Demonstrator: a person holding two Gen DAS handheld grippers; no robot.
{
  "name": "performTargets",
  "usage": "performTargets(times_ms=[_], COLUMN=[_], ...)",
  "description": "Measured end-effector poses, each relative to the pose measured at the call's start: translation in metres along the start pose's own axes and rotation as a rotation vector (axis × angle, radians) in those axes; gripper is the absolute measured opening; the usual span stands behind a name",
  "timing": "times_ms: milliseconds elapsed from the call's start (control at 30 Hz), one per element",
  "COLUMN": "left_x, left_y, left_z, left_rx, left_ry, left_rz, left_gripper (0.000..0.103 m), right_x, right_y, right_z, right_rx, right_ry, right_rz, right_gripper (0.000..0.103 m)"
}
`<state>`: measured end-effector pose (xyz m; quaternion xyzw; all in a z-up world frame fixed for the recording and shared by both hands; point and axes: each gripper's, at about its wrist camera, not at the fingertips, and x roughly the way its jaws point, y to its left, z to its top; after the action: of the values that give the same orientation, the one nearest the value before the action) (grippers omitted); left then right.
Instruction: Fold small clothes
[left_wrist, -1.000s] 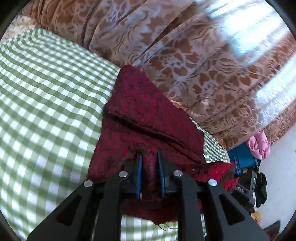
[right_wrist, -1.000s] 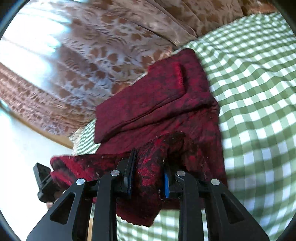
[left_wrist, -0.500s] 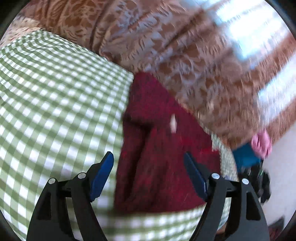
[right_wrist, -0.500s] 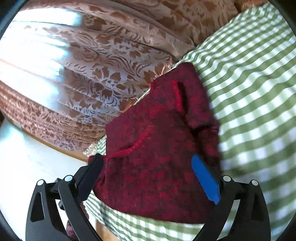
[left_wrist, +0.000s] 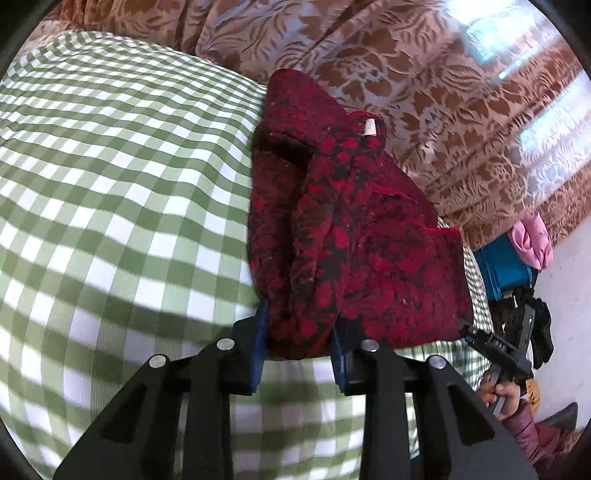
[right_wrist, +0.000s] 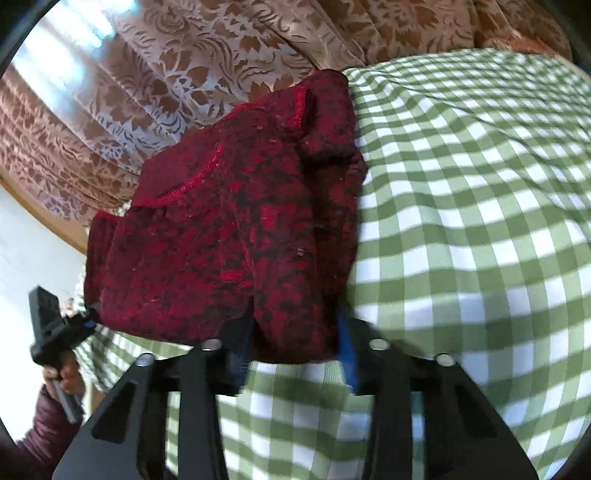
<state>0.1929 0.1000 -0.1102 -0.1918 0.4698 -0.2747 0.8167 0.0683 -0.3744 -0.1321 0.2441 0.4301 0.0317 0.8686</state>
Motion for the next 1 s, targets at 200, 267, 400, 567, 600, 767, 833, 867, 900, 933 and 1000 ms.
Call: performTargets(times_ms=[200,267,400,567,600,767,833,867,900,933,1000], left_x=[-0.025,-0.035,-0.053,-0.069,-0.072,-0.078,-0.078,-0.077,-0.076,-0.075,-0.072], left_y=[-0.008,-0.009,-0.017,-0.047,-0.055,-0.080,-0.084,-0.087,-0.091,-0.092,-0.094], left_z=[-0.033,-0.050,-0.085,-0.085,-0.081,-0.061,-0.056,-0.054,-0.052,-0.050,-0.048], left_rx=[0.009,0.026,0.047,0.182,0.215,0.320,0.331,0.337,0.347,0.355,0.357], left_ry=[0.030,0.045,0.078,0.009,-0.020,-0.126,-0.138,-0.144,-0.154,-0.160,-0.161], left_rz=[-0.001,0.011,0.078,0.305,0.336,0.448,0.460,0.464,0.473,0.482,0.496], left_gripper=[0.027,0.027,0.033,0.061,0.062,0.076,0.080,0.080,0.080,0.080,0.080], right_x=[-0.029,-0.043,-0.060,-0.071,-0.073,-0.087,-0.088,-0.086,-0.085,-0.082,-0.076], right_y=[0.014,0.009,0.007,0.011,0.012,0.029,0.036,0.041,0.045,0.048,0.056], right_z=[-0.022,-0.037,-0.072,-0.093,-0.091,-0.068,-0.059,-0.054,-0.048,-0.045,-0.034], right_rx=[-0.033,-0.032,-0.034,-0.064,-0.072,-0.129,-0.152,-0.175,-0.192,-0.200,-0.226], right_ry=[0.029,0.049,0.101,0.126,0.116,0.004,-0.023,-0.043,-0.054,-0.059,-0.082], right_rz=[-0.007,0.008,0.013,-0.015,-0.023,-0.073,-0.084,-0.099,-0.108,-0.112,-0.123], right_gripper=[0.030,0.030,0.030,0.037,0.040,0.079,0.085,0.086,0.086,0.086,0.086])
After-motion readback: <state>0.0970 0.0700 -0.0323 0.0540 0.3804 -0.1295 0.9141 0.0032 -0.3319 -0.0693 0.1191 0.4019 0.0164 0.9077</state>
